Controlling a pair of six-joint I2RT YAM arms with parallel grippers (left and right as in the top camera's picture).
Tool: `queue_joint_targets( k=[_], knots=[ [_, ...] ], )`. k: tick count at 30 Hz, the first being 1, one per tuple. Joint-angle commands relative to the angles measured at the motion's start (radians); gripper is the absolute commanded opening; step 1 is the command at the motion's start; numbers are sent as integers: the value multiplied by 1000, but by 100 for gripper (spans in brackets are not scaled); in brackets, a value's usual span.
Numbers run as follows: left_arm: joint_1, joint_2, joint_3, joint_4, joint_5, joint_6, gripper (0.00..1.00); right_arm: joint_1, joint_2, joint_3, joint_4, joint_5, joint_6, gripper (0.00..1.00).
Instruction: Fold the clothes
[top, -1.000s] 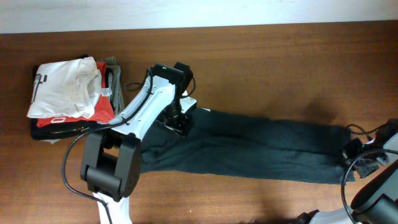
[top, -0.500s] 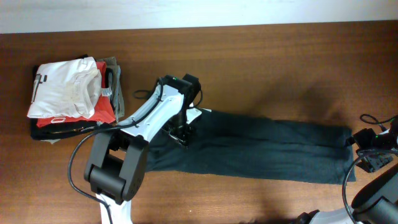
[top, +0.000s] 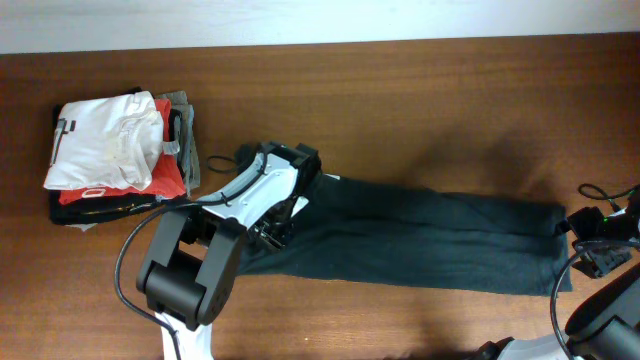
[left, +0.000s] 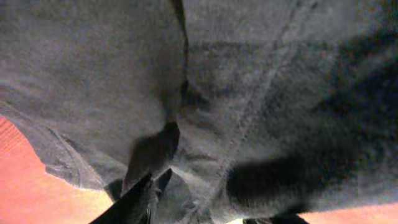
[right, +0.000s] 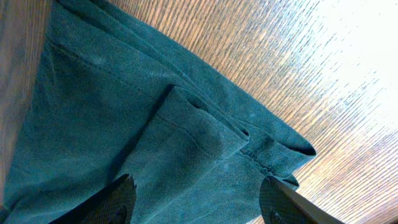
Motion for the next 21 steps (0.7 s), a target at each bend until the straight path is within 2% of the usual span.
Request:
queue_joint_targets(
  k=[1, 4, 8, 13, 14, 15, 16, 17, 19, 21],
  knots=[
    [7, -20, -8, -19, -20, -14, 0, -6, -11, 13, -3, 9, 5, 68],
    [7, -24, 93, -163, 30, -32, 0, -6, -11, 13, -5, 9, 5, 68],
    [7, -42, 156, -240, 171, -32, 0, -6, -11, 13, -7, 9, 5, 68],
    [-2, -42, 154, -278, 216, -31, 1, -6, -11, 13, -8, 10, 5, 68],
    [-1, -42, 154, -269, 216, -31, 4, -6, -11, 13, -8, 10, 5, 68],
    [-1, -42, 154, -254, 216, -32, 42, -6, -11, 13, -8, 10, 5, 68],
    [-1, -42, 154, -235, 209, -32, 61, -6, -11, 13, -8, 10, 5, 68],
    [0, -42, 155, -204, 173, -35, 63, -6, -11, 13, -8, 9, 5, 68],
    [21, -42, 167, -155, 50, -143, 63, -6, -11, 13, -8, 9, 5, 68],
    [102, -43, 189, -95, 15, -190, 64, -6, -11, 13, -9, 8, 5, 69]
  ],
)
